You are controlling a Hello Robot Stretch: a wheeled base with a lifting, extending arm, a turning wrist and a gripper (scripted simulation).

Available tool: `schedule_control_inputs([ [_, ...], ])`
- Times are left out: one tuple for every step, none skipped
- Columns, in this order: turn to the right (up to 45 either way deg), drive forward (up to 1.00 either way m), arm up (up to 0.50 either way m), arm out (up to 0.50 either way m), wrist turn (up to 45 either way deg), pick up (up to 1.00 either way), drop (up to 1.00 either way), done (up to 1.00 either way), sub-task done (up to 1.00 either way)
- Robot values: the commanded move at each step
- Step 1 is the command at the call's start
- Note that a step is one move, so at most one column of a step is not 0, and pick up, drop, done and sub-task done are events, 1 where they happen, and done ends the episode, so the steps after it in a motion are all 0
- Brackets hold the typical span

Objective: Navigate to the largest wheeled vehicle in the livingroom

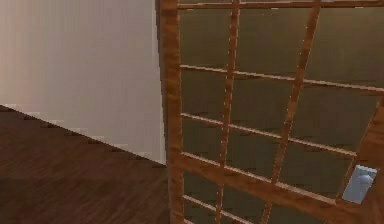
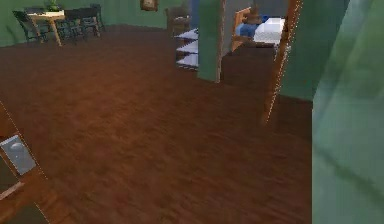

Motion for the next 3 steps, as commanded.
schedule_control_inputs([
  [0.0, 0.30, 0.00, 0.00, 0.0, 0.00, 0.00, 0.00, 0.00],
  [-45.0, 0.00, 0.00, 0.00, 0.0, 0.00, 0.00, 0.00, 0.00],
  [-12.0, 0.00, 0.00, 0.00, 0.0, 0.00, 0.00, 0.00, 0.00],
])
